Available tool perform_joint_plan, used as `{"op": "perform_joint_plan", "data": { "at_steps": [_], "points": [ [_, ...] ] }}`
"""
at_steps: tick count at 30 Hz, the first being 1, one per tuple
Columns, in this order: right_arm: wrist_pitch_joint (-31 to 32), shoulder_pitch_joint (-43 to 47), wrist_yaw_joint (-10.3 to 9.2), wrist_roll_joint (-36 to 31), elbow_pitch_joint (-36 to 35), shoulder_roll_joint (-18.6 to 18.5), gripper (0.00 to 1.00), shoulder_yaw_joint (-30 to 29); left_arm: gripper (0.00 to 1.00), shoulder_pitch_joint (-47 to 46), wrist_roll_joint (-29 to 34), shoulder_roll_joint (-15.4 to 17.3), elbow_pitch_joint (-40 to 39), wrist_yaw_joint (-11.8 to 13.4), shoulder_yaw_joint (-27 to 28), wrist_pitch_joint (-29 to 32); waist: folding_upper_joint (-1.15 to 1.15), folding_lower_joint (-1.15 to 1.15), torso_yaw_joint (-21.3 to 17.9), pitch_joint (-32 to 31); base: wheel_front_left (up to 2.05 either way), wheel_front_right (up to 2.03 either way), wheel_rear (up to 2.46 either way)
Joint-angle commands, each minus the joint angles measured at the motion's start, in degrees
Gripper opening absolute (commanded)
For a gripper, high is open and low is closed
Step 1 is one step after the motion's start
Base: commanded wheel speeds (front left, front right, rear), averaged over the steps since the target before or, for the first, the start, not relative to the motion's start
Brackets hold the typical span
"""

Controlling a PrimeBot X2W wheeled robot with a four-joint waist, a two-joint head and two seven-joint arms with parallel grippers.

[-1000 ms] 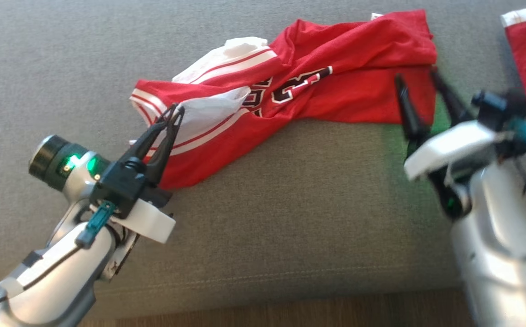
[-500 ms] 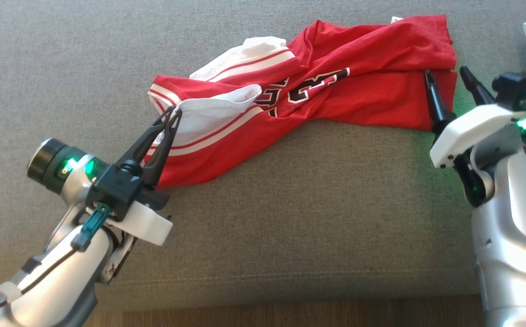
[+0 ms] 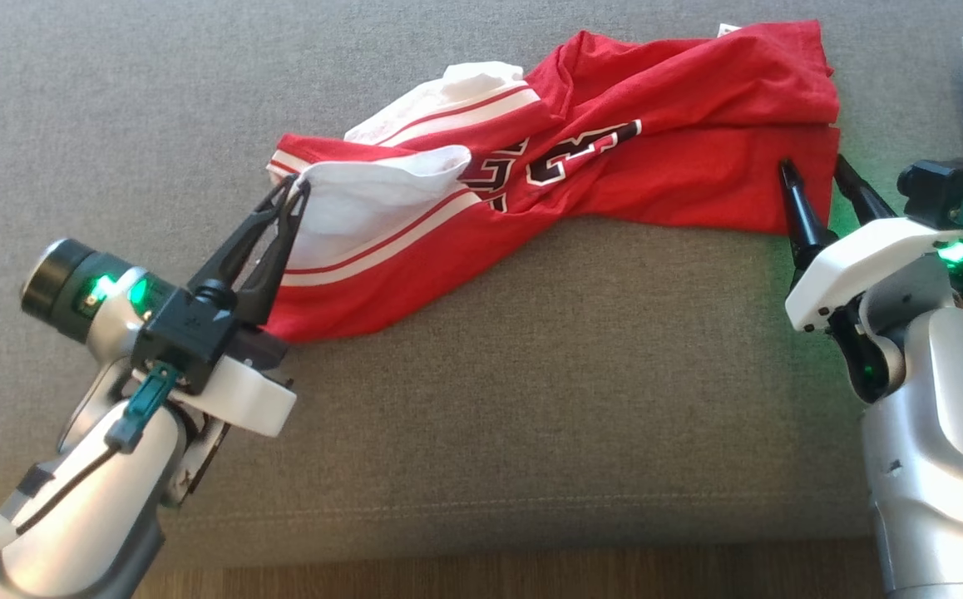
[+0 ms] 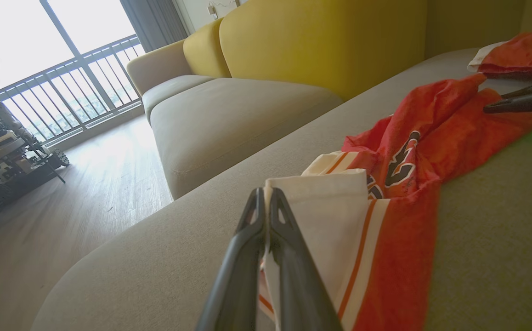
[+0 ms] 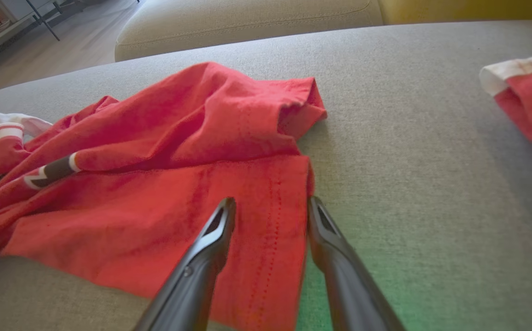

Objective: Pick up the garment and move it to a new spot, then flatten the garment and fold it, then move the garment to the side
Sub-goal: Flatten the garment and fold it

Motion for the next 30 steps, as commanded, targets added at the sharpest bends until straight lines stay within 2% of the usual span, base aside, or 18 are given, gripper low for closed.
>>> {"op": "perform_joint_plan", "data": {
  "at_steps": [1, 6, 13, 15, 16, 17, 18, 23, 27, 30],
  "points": [
    [-0.5, -1.6, -0.01, -0.2, -1.5, 0.5, 0.74, 1.2, 0.0, -0.7, 0.4, 1.5, -1.7, -0.3, 3.0, -0.3, 0.0, 0.0, 0.1, 0.1, 0.0, 0.0, 0.0],
    [-1.5, -3.6, -0.01, -0.6, 0.2, 0.5, 0.62, 1.6, 0.0, -0.4, 0.9, 1.2, -1.4, -1.1, 3.8, -0.3, 0.0, 0.0, 0.4, 0.1, 0.0, 0.0, 0.0],
    [-2.8, -5.9, -0.01, -1.9, 2.6, 0.5, 0.52, 1.3, 0.0, 0.2, 1.6, 0.5, -1.2, -1.9, 4.8, -0.3, 0.0, 0.0, 0.8, 0.0, 0.0, 0.0, 0.0],
    [-3.5, -6.5, -0.01, -2.8, 3.2, 0.5, 0.39, 0.8, 0.0, 0.3, 1.7, 0.3, -1.1, -2.1, 5.0, -0.3, 0.0, 0.0, 0.9, 0.0, 0.0, 0.0, 0.0],
    [-4.0, -6.8, -0.01, -2.8, 3.5, 0.5, 0.29, 0.5, 0.0, 0.4, 1.8, 0.2, -1.1, -2.1, 5.2, -0.3, 0.0, 0.0, 1.0, -0.1, 0.0, 0.0, 0.0],
    [-4.5, -7.1, -0.01, -3.1, 3.8, 0.5, 0.11, 0.2, 0.0, 0.5, 1.9, 0.1, -1.1, -2.2, 5.3, -0.3, 0.0, 0.0, 1.0, -0.1, 0.0, 0.0, 0.0],
    [-4.9, -7.4, -0.01, -3.3, 4.2, 0.5, 0.0, 0.0, 0.0, 0.6, 1.9, 0.0, -1.0, -2.3, 5.5, -0.3, 0.0, 0.0, 1.0, -0.1, 0.0, 0.0, 0.0],
    [-8.7, -8.5, -0.01, -3.8, 5.3, 0.5, 0.0, -0.5, 0.0, 0.6, 0.5, -1.4, -2.1, -2.6, 7.8, -0.3, 0.0, 0.0, 1.1, -0.9, 0.0, 0.0, 0.0],
    [-13.3, -9.1, -0.01, -1.8, 2.7, 0.5, 0.0, 0.1, 0.0, -0.8, -3.1, -3.6, -6.0, -4.9, 12.6, -0.3, 0.0, 0.0, 1.1, -2.6, 0.0, 0.0, 0.0],
    [-14.6, -9.5, -0.01, -0.9, 0.6, 0.5, 0.0, -0.4, 0.0, -2.3, -3.6, -4.0, -8.0, -6.0, 15.4, -0.3, 0.0, 0.0, 0.9, -3.9, 0.0, 0.0, 0.0]
  ]
}}
